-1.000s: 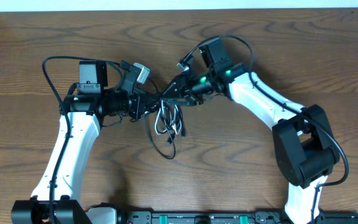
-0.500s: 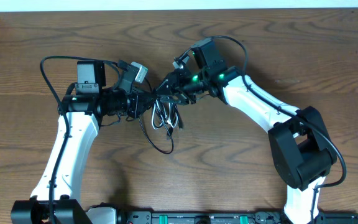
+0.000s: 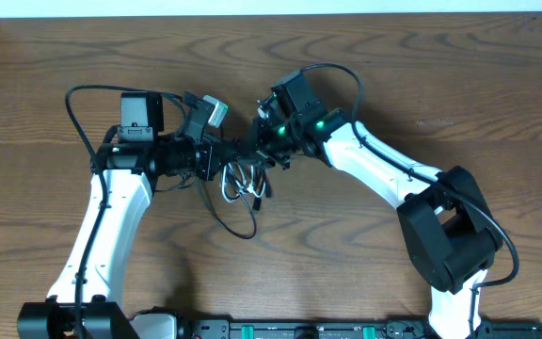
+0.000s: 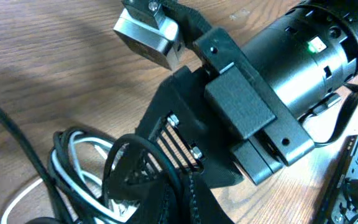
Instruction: Untangle cables
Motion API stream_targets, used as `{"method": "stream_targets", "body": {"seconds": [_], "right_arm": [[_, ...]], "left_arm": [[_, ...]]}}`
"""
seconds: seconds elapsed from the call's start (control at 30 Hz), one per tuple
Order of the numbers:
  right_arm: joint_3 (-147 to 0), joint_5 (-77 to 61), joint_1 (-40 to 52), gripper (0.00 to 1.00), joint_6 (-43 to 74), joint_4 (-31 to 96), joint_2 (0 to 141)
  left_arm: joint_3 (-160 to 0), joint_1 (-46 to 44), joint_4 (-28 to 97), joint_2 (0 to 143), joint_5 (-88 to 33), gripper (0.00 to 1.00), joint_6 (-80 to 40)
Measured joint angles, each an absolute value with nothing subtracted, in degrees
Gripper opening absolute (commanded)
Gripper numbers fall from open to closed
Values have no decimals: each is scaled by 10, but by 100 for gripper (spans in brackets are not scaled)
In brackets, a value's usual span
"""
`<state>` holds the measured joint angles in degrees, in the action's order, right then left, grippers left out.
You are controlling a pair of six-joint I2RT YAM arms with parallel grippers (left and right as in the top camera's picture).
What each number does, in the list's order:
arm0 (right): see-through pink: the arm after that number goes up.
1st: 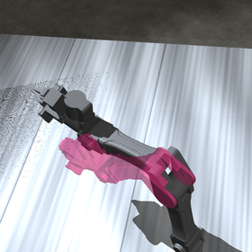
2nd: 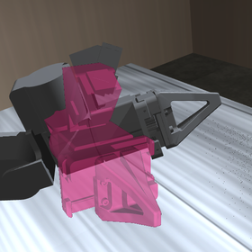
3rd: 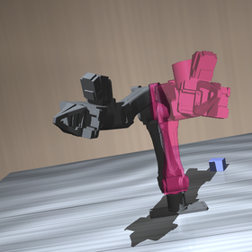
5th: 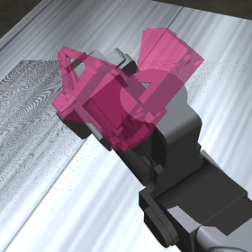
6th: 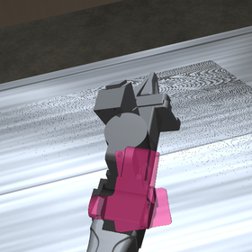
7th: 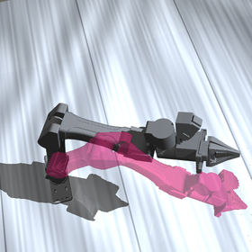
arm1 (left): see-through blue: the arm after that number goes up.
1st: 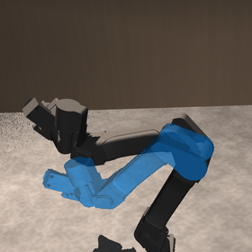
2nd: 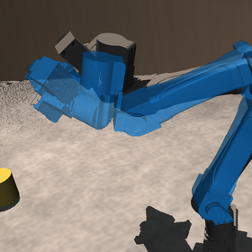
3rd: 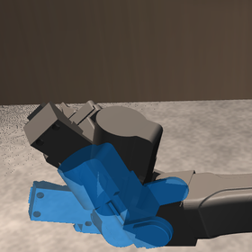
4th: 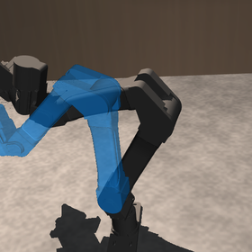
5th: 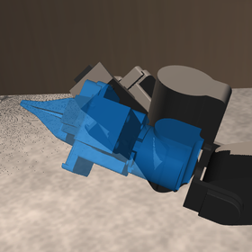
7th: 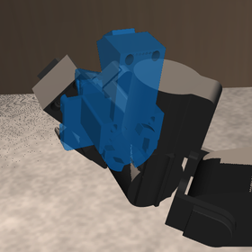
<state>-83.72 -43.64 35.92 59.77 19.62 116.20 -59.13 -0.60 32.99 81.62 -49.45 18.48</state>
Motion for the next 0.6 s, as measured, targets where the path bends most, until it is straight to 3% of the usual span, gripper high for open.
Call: {"method": "stream_targets", "body": {"seconds": [0.23,0.27,0.33,0.6], "right_arm": [[-837,-436,349,2,578,241,1162],[-837,-436,347,13,576,245,1162],[-837,-439,346,21,572,247,1162],[-837,-500,342,25,599,244,1162]], "left_arm": [[-591,-6,328,816,-498,7,185],[-591,-6,327,816,-499,7,185],[-591,-6,327,816,-499,8,185],[-591,-6,327,816,-499,7,185]]}}
